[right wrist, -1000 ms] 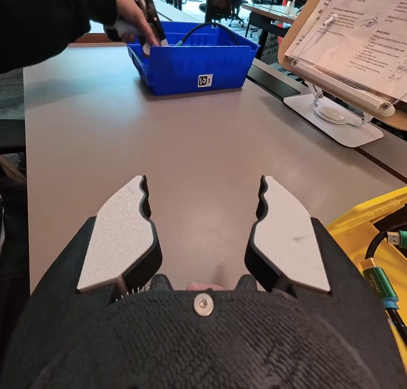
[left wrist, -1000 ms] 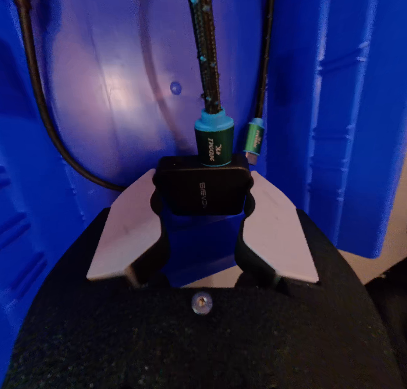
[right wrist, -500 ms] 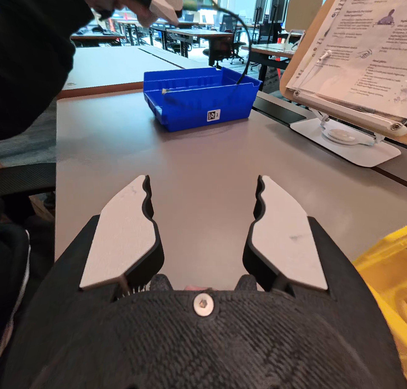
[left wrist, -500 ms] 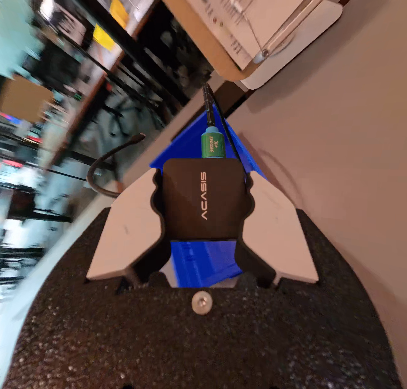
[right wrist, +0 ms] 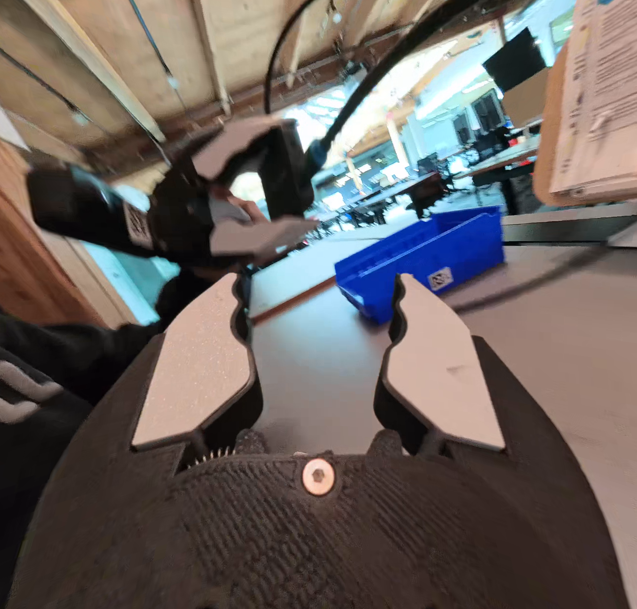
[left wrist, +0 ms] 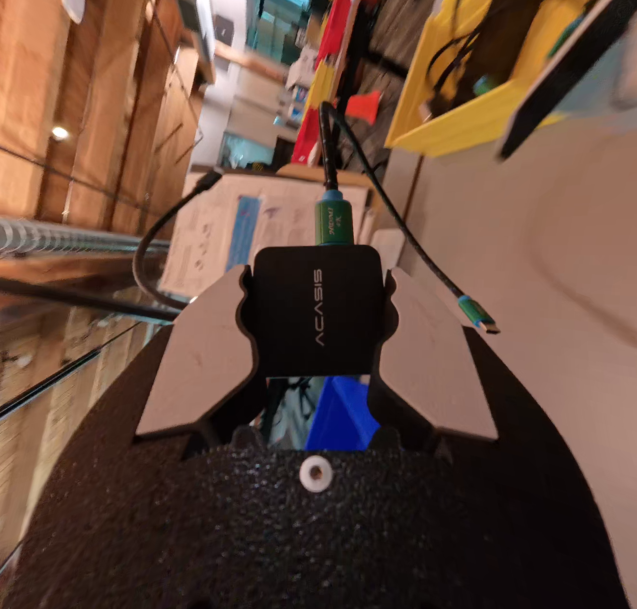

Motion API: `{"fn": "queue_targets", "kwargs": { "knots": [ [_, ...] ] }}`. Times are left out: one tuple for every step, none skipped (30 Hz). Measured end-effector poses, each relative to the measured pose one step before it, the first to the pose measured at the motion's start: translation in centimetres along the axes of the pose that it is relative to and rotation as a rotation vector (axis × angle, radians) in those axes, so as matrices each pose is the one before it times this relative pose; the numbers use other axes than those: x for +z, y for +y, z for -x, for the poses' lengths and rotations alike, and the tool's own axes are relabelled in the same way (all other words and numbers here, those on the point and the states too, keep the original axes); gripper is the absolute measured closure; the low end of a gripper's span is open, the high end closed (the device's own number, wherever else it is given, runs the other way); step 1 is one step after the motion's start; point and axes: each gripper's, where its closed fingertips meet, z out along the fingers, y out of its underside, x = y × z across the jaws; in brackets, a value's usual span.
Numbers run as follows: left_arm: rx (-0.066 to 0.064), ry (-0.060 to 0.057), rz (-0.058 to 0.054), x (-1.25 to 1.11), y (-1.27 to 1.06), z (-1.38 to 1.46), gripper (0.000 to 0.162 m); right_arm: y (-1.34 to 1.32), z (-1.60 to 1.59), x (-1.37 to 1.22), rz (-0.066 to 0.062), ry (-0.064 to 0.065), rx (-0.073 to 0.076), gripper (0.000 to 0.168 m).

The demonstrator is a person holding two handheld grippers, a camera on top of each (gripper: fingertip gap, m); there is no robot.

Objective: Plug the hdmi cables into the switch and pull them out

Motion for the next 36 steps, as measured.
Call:
{"fn": "queue_targets", "kwargs": {
  "knots": [
    [-0.0150, 0.0314, -0.0442, 0.268, -0.985, -1.669, 0.090, -0.141, 0.092, -0.022, -0.0273, -0.0267, 0.0510, 0.092],
    [-0.0063, 0.0268, -0.0524, 0.326, -0.878, -1.702, 0.090, 0.088, -0.260, -0.005, -0.0145, -0.0098, 0.0480, 0.096],
    [0.0029, 0.0220, -0.0498, 0.348, -0.719, -1.650, 0.090, 0.327, -0.466, 0.003, 0.0020, -0.0011, 0.0409, 0.096],
    [-0.0005, 0.0158, -0.0364, 0.422, -0.458, -1.514, 0.090, 0.552, -0.371, 0.031, 0.0162, -0.0080, 0.0264, 0.097],
    [-0.0124, 0.0187, -0.0213, 0.503, -0.165, -1.415, 0.090, 0.511, -0.363, 0.019, 0.0164, -0.0060, 0.0096, 0.102],
    [-0.0153, 0.0246, -0.0242, 0.516, -0.040, -1.333, 0.091, 0.313, -0.484, -0.012, 0.0031, 0.0092, -0.0079, 0.113],
    [-0.0196, 0.0192, -0.0284, 0.473, 0.022, -1.092, 0.090, 0.247, -0.395, -0.066, -0.0012, 0.0108, -0.0199, 0.126],
    [-0.0311, 0.0155, -0.0176, 0.432, 0.195, -0.852, 0.090, 0.335, -0.092, -0.073, 0.0074, -0.0077, -0.0231, 0.141],
    [-0.0345, 0.0113, -0.0083, 0.333, 0.282, -0.585, 0.090, 0.342, -0.277, -0.093, 0.0116, 0.0044, -0.0006, 0.149],
    [-0.0256, 0.0050, -0.0075, 0.179, 0.239, -0.349, 0.090, 0.300, -0.136, -0.137, 0.0150, -0.0133, 0.0197, 0.153],
    [-0.0123, 0.0111, -0.0088, 0.069, 0.152, -0.336, 0.090, 0.347, -0.081, -0.105, 0.0262, -0.0209, 0.0458, 0.154],
    [-0.0024, 0.0147, -0.0036, 0.009, 0.171, -0.324, 0.090, 0.377, -0.154, -0.076, 0.0332, -0.0130, 0.0239, 0.155],
    [0.0041, 0.0099, 0.0107, 0.016, 0.309, -0.209, 0.090, 0.268, -0.271, 0.046, 0.0230, 0.0090, 0.0012, 0.155],
    [0.0086, -0.0034, 0.0152, -0.007, 0.276, 0.025, 0.091, 0.008, -0.254, 0.153, 0.0010, 0.0220, 0.0043, 0.155],
    [0.0180, -0.0172, 0.0010, -0.159, 0.013, 0.270, 0.090, -0.223, -0.081, 0.164, -0.0155, 0.0152, 0.0091, 0.155],
    [0.0286, -0.0346, -0.0231, -0.395, -0.428, 0.555, 0.092, -0.513, 0.083, 0.052, -0.0329, 0.0057, 0.0193, 0.154],
    [0.0242, -0.0516, -0.0444, -0.586, -0.845, 0.855, 0.092, -0.733, 0.131, -0.112, -0.0461, -0.0002, 0.0268, 0.154],
    [0.0006, -0.0380, -0.0512, -0.619, -0.996, 0.837, 0.092, -0.719, 0.144, -0.231, -0.0419, -0.0046, 0.0328, 0.154],
    [-0.0298, -0.0061, -0.0426, -0.488, -0.831, 0.553, 0.092, -0.522, 0.290, -0.250, -0.0245, -0.0193, 0.0354, 0.154],
    [-0.0555, 0.0174, -0.0285, -0.323, -0.502, 0.296, 0.092, -0.302, 0.451, -0.197, -0.0076, -0.0314, 0.0404, 0.154],
    [-0.0688, 0.0217, -0.0231, -0.206, -0.214, 0.213, 0.087, -0.253, 0.452, -0.134, -0.0053, -0.0303, 0.0446, 0.155],
    [-0.0680, 0.0206, -0.0237, -0.162, -0.021, 0.201, 0.084, -0.233, 0.414, -0.088, -0.0082, -0.0247, 0.0476, 0.154],
    [-0.0593, 0.0242, -0.0227, -0.149, 0.082, 0.073, 0.084, -0.149, 0.460, -0.040, -0.0064, -0.0271, 0.0438, 0.155],
    [-0.0501, 0.0243, -0.0238, -0.136, 0.027, -0.008, 0.082, 0.185, 0.378, 0.015, 0.0186, -0.0214, 0.0346, 0.154],
    [-0.0383, 0.0238, -0.0265, -0.131, -0.099, -0.134, 0.082, 0.379, 0.233, 0.057, 0.0313, -0.0085, 0.0141, 0.155],
    [-0.0219, 0.0230, -0.0232, -0.050, -0.153, -0.253, 0.082, 0.402, 0.067, 0.069, 0.0283, 0.0036, -0.0031, 0.155],
    [-0.0079, 0.0131, -0.0099, 0.050, -0.012, -0.208, 0.083, 0.455, -0.013, 0.106, 0.0303, 0.0080, -0.0080, 0.155],
    [-0.0004, 0.0054, 0.0082, 0.165, 0.258, -0.124, 0.084, 0.316, 0.029, 0.142, 0.0198, 0.0038, -0.0047, 0.154],
    [-0.0001, 0.0073, 0.0198, 0.214, 0.445, -0.159, 0.085, 0.115, 0.119, 0.120, 0.0058, -0.0029, 0.0034, 0.154],
    [-0.0026, 0.0152, 0.0176, 0.176, 0.426, -0.275, 0.085, -0.023, 0.105, 0.074, -0.0033, -0.0014, 0.0100, 0.154],
    [-0.0053, 0.0177, 0.0081, 0.089, 0.273, -0.301, 0.084, 0.075, 0.076, 0.036, 0.0065, 0.0005, 0.0015, 0.154],
    [-0.0063, 0.0106, -0.0010, 0.013, 0.112, -0.200, 0.083, 0.200, -0.005, 0.029, 0.0148, 0.0064, -0.0066, 0.154],
    [-0.0002, -0.0070, -0.0060, -0.030, -0.021, 0.024, 0.084, 0.254, -0.121, 0.097, 0.0152, 0.0141, -0.0075, 0.154],
    [0.0064, -0.0150, -0.0044, -0.047, -0.042, 0.138, 0.087, 0.201, -0.047, 0.125, 0.0095, 0.0069, -0.0107, 0.154],
    [0.0044, -0.0035, -0.0018, -0.055, 0.022, 0.065, 0.087, 0.030, 0.006, 0.065, -0.0002, 0.0019, 0.0009, 0.154],
    [-0.0007, 0.0028, -0.0020, -0.038, 0.088, 0.034, 0.087, -0.010, -0.084, 0.062, -0.0015, 0.0064, 0.0038, 0.154]
  ]
}}
